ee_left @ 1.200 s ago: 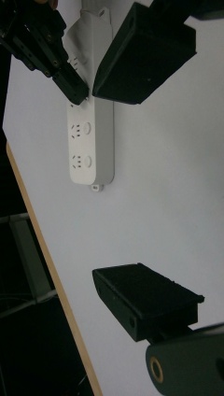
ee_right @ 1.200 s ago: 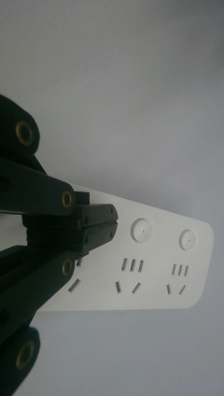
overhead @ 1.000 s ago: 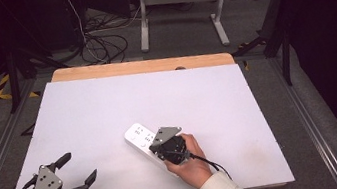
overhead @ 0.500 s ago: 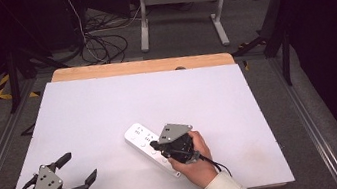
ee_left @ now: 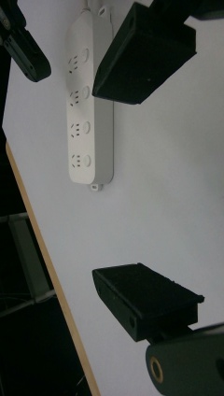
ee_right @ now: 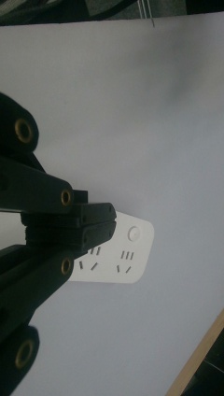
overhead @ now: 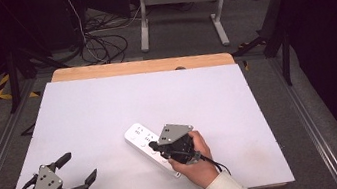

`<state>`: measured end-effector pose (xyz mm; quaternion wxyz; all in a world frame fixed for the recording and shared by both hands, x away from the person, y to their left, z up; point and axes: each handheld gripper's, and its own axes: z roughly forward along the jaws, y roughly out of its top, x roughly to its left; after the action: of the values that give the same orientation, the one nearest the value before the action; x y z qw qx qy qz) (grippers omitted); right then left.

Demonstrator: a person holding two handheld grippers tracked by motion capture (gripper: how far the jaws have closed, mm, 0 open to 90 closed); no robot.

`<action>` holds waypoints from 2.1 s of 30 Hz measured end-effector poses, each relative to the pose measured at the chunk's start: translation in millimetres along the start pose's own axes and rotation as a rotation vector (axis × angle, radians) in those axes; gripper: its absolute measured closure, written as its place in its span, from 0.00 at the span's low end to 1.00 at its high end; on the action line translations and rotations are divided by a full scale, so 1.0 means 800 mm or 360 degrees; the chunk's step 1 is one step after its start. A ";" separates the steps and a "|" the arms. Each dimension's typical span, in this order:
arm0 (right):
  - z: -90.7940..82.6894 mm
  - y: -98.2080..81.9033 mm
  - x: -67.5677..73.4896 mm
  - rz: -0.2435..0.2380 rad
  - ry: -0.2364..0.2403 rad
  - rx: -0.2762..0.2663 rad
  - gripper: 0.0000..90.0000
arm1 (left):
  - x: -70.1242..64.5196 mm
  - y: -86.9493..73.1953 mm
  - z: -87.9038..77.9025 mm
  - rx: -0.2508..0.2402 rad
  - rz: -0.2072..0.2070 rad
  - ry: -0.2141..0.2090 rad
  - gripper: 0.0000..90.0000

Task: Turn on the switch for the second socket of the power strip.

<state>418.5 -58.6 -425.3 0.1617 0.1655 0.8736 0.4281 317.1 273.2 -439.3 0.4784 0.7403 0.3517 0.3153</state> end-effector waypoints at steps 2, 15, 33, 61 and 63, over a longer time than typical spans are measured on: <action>0.000 0.000 0.000 -0.0002 0.0005 -0.0008 0.98 | 0.000 0.000 0.000 0.0000 0.0000 -0.0001 0.14; -0.010 0.004 -0.012 0.0080 0.0075 -0.0081 0.51 | 0.000 0.000 0.000 0.0004 -0.0004 -0.0002 0.14; -0.068 -0.009 -0.040 0.0181 -0.0048 -0.0208 0.33 | 0.001 0.000 -0.002 0.0001 0.0001 0.0002 0.14; -0.123 -0.095 -0.083 0.0367 -0.0228 -0.0151 0.20 | 0.003 0.000 -0.002 -0.0001 -0.0003 0.0005 0.14; -0.125 -0.103 -0.085 0.0383 -0.0224 -0.0143 0.18 | 0.003 -0.001 -0.002 -0.0006 -0.0017 -0.0001 0.14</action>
<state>424.7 -204.7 -423.8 0.1773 0.2913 0.8139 0.4704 317.2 275.8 -439.0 0.4815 0.7377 0.3549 0.3130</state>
